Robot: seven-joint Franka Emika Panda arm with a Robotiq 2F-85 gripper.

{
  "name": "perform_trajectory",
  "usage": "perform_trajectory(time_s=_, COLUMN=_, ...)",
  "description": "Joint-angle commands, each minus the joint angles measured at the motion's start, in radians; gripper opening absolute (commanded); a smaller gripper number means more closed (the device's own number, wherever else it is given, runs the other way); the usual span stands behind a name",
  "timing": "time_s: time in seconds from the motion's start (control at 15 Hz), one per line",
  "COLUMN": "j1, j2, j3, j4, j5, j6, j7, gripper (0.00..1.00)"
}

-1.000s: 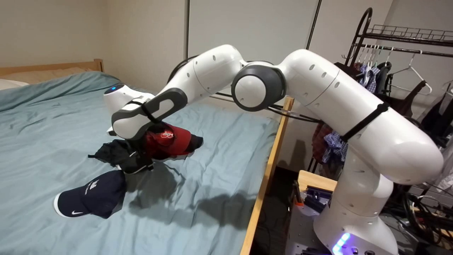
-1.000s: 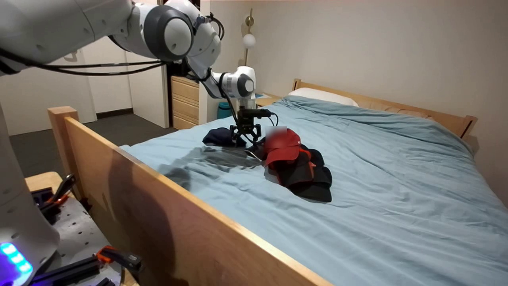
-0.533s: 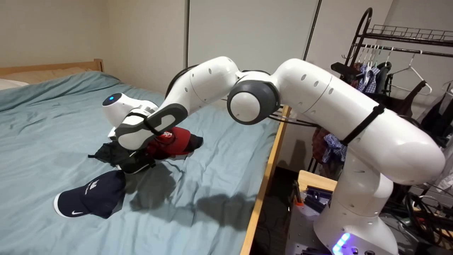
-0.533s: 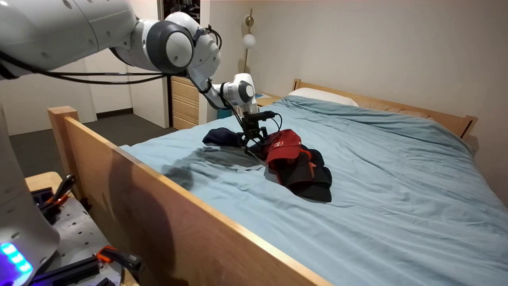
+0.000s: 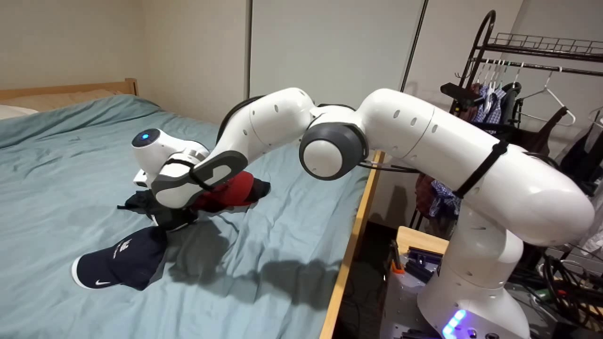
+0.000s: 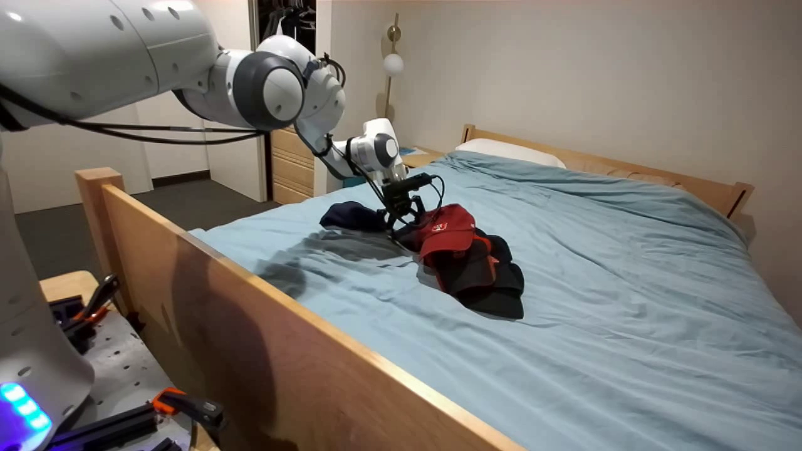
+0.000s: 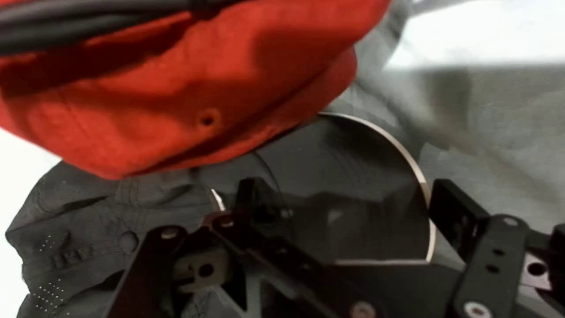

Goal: Place the black and white cap on top of the red cap

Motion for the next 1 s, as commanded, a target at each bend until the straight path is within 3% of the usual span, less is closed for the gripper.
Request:
perform_trajectory(time_s=0.0, j1=-0.001, j2=-0.024, j3=0.006, j4=-0.031, j5=0.026, j6=0.026, j7=0.098, gripper=1.0)
perform_trajectory(time_s=0.27, j1=0.011, j2=-0.042, j3=0.001, j4=-0.049, j5=0.011, j6=0.044, j7=0.188, gripper=1.0)
perform_trajectory(time_s=0.93, j1=0.023, j2=-0.047, j3=0.049, j4=-0.066, j5=0.015, j6=0.031, j7=0.219, gripper=1.0)
